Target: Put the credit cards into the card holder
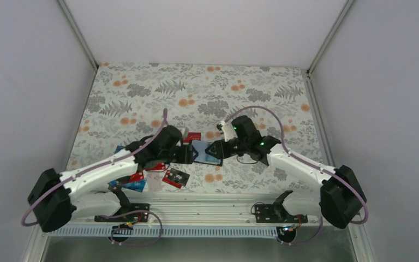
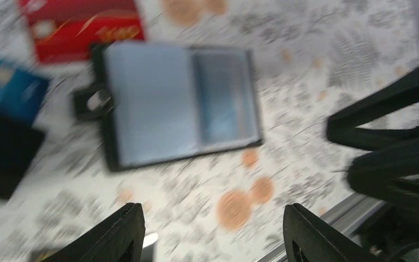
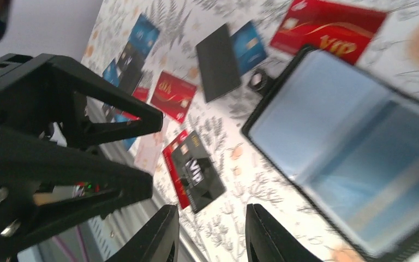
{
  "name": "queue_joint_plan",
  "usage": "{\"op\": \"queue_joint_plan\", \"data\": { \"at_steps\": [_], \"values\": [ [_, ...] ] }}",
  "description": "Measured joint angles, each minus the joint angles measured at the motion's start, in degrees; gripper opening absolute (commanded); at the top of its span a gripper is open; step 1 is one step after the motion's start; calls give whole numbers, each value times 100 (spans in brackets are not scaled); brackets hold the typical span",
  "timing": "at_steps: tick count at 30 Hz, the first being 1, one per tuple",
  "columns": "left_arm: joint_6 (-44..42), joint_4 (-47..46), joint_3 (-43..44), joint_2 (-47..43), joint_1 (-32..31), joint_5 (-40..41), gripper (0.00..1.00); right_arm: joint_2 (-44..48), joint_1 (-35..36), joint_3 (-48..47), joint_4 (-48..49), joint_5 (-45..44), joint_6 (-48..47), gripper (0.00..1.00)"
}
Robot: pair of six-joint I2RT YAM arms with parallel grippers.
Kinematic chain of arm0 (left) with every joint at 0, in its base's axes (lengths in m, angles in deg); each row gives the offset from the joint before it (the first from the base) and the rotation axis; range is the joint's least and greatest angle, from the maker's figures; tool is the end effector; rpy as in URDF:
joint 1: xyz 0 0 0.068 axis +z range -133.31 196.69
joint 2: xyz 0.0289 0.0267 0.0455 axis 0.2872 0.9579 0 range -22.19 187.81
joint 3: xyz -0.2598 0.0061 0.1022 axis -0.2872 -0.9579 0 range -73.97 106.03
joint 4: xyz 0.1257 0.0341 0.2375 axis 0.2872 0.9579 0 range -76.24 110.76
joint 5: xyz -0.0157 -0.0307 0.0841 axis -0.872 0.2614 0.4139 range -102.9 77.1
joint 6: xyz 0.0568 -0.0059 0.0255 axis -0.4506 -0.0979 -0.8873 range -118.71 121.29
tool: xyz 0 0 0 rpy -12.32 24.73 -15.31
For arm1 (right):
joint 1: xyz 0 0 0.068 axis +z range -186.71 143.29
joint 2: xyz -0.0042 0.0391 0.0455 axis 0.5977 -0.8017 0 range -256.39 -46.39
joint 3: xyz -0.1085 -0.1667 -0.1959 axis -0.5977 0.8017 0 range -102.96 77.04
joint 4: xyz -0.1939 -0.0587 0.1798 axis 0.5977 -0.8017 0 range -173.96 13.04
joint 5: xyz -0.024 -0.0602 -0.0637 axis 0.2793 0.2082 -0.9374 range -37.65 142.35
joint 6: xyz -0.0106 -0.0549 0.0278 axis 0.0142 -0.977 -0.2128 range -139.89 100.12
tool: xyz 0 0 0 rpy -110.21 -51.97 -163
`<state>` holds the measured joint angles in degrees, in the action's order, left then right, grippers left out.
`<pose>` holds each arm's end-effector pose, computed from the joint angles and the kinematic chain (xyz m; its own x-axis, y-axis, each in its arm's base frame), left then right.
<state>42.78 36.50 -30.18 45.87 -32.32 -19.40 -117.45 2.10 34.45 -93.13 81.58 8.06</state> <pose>0.1656 -0.1989 0.2257 -0.8898 0.0203 -0.4560 0.2819 0.8102 -0.5139 0.1936 0.1855 0.2194 -0.8669 -0.1724 -0.4678 -0.4657 0.6147 0.6366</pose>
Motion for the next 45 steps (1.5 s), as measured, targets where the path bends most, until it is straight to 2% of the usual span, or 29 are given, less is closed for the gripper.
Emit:
{"op": "queue_joint_plan", "data": {
  "at_steps": [6,11,19,24,31,45],
  "values": [
    [807,1335,-710,-1268,-70,487,65,-603,789,-186,315,140,-50,31],
    [1611,2483,-841,-1961,-105,758,73,-1495,1394,-750,573,190,-170,29],
    [2723,3633,-1158,-2446,-131,940,85,-2308,1541,-1172,822,186,-278,30],
    [3077,3740,-1480,-2439,-136,817,91,-2640,1541,-1187,901,186,-365,29],
    [3491,3447,-1978,-2194,-138,706,91,-2793,1541,-1187,929,195,-503,29],
    [3926,2612,-2243,-1698,-138,723,82,-2800,1541,-1075,1040,343,-673,27]
  ]
}}
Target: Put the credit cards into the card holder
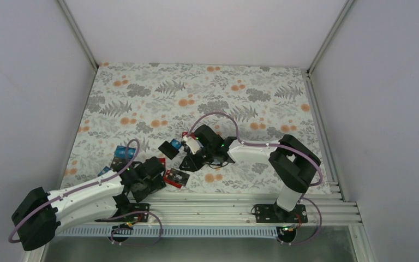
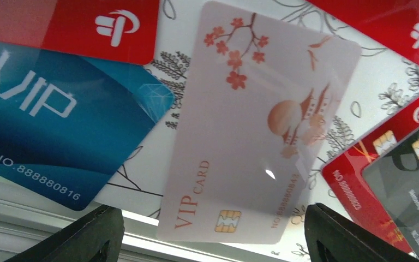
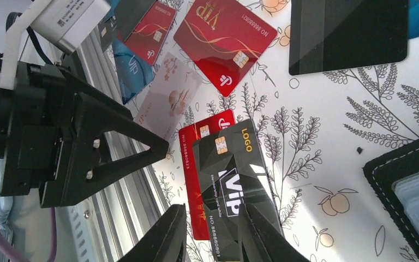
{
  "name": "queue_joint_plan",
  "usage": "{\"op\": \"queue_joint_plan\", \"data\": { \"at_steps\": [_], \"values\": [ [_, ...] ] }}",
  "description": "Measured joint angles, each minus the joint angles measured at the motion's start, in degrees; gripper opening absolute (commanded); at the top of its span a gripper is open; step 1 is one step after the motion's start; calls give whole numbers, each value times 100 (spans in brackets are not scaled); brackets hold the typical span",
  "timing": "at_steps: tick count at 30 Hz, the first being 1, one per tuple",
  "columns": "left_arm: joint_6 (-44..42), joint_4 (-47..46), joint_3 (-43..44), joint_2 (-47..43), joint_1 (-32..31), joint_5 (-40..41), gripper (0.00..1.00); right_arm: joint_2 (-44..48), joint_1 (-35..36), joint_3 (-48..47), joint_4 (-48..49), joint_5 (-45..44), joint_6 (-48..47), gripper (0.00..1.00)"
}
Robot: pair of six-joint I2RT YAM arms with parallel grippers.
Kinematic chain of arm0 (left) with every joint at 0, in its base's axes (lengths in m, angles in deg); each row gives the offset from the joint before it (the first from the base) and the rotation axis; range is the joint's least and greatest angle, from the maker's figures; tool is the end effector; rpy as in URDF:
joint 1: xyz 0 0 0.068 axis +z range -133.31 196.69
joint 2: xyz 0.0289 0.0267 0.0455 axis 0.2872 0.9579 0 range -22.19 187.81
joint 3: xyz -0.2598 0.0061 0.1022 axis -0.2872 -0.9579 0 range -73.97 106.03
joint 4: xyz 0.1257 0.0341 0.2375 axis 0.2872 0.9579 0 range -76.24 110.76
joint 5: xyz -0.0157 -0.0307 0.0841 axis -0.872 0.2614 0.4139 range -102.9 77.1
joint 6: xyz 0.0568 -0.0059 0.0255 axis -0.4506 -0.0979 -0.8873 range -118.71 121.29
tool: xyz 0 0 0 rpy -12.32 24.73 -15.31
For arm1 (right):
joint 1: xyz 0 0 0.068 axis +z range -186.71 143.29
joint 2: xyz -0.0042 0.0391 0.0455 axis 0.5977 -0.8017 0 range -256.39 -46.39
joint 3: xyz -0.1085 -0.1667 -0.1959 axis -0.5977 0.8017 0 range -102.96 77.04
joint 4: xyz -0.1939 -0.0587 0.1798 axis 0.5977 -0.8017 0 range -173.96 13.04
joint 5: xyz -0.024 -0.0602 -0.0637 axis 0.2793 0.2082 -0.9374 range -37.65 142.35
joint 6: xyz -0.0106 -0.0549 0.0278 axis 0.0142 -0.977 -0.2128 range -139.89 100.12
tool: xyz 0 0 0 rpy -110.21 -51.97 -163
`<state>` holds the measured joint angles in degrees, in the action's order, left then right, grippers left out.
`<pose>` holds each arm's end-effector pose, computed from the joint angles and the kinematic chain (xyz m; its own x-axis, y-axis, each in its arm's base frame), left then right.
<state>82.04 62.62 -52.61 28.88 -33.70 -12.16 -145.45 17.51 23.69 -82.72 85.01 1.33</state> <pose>0.0803 -0.0961 0.1306 -0.8591 -0.5099 -0.0444 -0.4933 0.8480 -0.1937 0.1866 0.3027 0.1508 -0.7447 -0.5122 -0.4279 -0.6544 0.4343 0.6190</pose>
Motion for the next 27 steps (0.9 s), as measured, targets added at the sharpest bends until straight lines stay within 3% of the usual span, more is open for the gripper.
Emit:
{"op": "queue_joint_plan", "data": {
  "at_steps": [9,19,27],
  "values": [
    [160,-249,-192,-7,0,55,71,-11,-2,92,37,24,-4,24],
    [278,-249,-216,-140,-26,-79,48,-96,-2,94,42,59,15,22],
    [199,-50,-164,-208,-26,-55,41,-190,-2,94,44,63,35,22]
  ]
}}
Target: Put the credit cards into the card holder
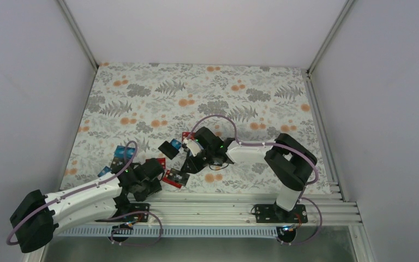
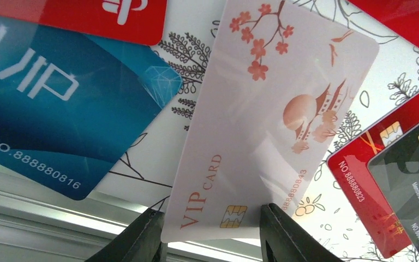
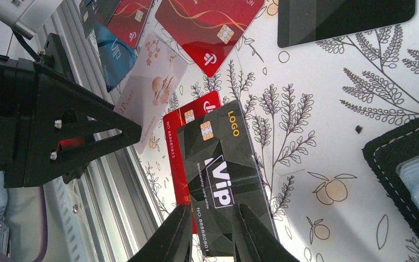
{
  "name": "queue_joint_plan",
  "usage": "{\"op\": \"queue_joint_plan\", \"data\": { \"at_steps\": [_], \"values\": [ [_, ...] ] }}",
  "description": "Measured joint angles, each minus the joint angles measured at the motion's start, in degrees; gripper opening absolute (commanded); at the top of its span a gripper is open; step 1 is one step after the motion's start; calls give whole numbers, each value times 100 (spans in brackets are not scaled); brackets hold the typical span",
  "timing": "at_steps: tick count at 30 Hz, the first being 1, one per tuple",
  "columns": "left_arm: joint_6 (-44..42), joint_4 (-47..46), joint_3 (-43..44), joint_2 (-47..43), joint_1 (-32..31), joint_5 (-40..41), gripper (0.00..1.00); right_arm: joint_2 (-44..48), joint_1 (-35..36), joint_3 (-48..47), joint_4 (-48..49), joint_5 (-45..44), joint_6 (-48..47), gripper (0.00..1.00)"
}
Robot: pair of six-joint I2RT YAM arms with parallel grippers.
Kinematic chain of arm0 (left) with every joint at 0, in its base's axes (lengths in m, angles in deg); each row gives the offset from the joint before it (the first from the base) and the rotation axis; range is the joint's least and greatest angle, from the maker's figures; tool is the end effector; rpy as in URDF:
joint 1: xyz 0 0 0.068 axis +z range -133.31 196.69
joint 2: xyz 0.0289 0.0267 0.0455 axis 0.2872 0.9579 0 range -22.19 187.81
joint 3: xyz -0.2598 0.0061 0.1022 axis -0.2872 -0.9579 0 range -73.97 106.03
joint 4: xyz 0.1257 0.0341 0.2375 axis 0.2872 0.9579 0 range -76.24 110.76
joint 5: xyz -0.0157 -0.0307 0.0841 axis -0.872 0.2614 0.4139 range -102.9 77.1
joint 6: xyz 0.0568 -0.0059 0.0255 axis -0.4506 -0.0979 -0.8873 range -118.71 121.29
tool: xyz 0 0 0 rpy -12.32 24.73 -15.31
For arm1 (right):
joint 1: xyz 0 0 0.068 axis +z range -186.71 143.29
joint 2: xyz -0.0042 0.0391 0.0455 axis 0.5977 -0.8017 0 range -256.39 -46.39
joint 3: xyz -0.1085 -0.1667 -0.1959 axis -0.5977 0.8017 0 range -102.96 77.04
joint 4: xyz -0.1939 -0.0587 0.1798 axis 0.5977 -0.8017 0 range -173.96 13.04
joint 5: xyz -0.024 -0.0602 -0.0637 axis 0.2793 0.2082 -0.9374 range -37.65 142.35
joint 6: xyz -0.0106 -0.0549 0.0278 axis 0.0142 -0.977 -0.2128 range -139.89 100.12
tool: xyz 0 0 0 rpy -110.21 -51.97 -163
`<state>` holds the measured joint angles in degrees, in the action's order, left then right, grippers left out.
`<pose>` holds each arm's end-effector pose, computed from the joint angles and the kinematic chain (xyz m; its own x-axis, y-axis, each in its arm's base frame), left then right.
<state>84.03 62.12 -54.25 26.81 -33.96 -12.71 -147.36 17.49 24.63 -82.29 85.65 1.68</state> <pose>0.0764 -0.0929 0.1266 -0.8449 -0.5341 -0.0303 -0.5168 0.8294 -0.2121 0.1849 0.3010 0.1358 -0.7583 -0.5261 -0.3850 -0.6327 0.4515 0.6292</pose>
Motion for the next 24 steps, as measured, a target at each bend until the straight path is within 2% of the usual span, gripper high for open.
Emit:
{"op": "queue_joint_plan", "data": {
  "at_steps": [9,24],
  "values": [
    [-256,293,210,87,0,79,29,-13,0,0,2,44,2,20],
    [-584,52,702,195,7,678,8,-109,0,22,15,83,22,19]
  ]
}}
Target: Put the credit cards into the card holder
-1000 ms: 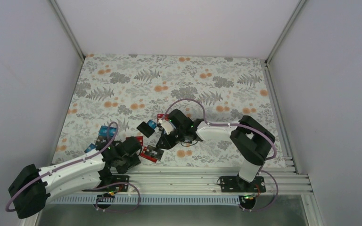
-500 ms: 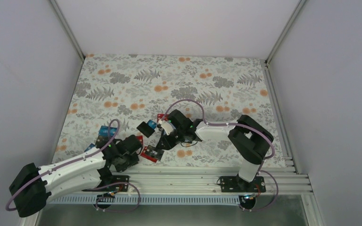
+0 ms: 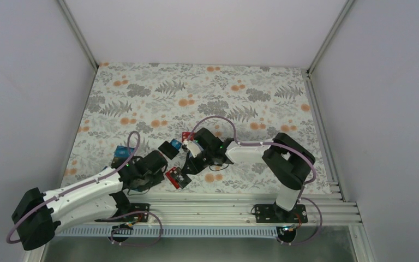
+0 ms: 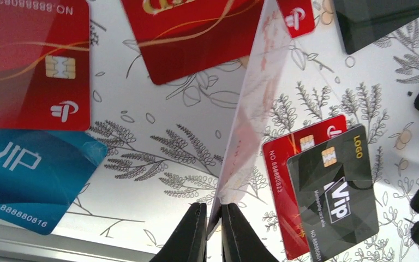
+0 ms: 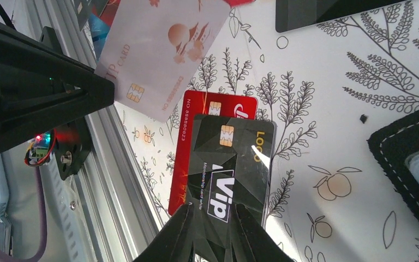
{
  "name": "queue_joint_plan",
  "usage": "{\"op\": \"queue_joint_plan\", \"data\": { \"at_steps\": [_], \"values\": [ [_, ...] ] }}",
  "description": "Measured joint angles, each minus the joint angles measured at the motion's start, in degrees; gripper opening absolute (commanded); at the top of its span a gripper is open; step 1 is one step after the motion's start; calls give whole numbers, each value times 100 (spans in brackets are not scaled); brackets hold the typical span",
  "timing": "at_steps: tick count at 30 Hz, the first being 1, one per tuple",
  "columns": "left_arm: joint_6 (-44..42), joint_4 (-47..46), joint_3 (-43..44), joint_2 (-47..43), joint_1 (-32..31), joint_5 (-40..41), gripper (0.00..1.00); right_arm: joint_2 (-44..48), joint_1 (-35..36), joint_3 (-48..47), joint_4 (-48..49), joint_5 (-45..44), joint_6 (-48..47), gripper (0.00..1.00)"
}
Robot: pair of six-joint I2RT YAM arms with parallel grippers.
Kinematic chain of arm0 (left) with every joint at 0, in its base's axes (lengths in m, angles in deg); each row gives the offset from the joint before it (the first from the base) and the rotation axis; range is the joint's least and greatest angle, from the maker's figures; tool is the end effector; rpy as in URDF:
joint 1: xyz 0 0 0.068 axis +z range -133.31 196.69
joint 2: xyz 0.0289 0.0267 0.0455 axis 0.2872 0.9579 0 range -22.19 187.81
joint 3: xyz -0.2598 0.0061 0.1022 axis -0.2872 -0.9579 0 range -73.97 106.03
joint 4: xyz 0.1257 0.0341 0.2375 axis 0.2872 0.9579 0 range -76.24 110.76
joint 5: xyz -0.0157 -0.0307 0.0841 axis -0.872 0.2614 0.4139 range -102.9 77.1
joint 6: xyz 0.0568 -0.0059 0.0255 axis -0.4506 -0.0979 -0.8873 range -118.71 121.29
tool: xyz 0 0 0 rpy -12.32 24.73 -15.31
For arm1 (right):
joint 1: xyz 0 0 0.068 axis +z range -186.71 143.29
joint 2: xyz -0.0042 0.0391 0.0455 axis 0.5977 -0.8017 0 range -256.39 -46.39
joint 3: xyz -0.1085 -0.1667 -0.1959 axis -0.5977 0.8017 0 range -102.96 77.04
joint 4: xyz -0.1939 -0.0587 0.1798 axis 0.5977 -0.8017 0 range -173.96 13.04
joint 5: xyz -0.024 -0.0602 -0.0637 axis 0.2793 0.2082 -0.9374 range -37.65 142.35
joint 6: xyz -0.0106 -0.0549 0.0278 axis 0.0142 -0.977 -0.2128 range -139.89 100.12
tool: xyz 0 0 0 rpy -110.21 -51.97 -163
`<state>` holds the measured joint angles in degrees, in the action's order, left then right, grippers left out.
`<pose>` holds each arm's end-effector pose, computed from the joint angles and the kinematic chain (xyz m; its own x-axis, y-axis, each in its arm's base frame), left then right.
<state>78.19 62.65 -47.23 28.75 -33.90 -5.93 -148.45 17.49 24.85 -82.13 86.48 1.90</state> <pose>0.0946 -0.1060 0.1578 -0.8627 -0.4729 -0.1790 -0.4229 0.8689 -0.2571 0.1841 0.3008 0.1289 -0.7642 -0.5343 -0.3614 -0.6201 0.4542 0.6397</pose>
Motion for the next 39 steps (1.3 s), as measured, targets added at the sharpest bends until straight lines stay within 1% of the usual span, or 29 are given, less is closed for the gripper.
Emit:
{"op": "queue_joint_plan", "data": {
  "at_steps": [4,9,15,18,21,25,29,31,33,39],
  "values": [
    [-136,-66,144,146,0,87,3,-2,0,11,4,0,0,19],
    [-326,-293,289,352,-2,210,2,-2,-2,61,26,-2,0,17],
    [-570,-275,542,577,-7,378,2,76,-48,186,24,-90,33,18],
    [-748,-216,852,579,-7,501,2,337,-127,275,13,-166,74,24],
    [-979,-160,1207,555,-15,640,2,798,-302,313,-39,-221,98,31],
    [-1416,-173,1705,439,-28,850,2,1467,-776,310,-48,-105,107,39],
    [-2039,-437,2159,306,-33,1001,2,1976,-1587,310,-72,271,160,59],
    [-2413,-680,2330,284,-33,1019,2,2129,-1923,308,-92,487,232,66],
    [-2863,-1021,2511,310,-33,997,2,2249,-2291,308,-92,826,293,69],
    [-3926,-2039,2979,546,-33,643,2,2494,-3032,332,155,1834,748,71]
  ]
}}
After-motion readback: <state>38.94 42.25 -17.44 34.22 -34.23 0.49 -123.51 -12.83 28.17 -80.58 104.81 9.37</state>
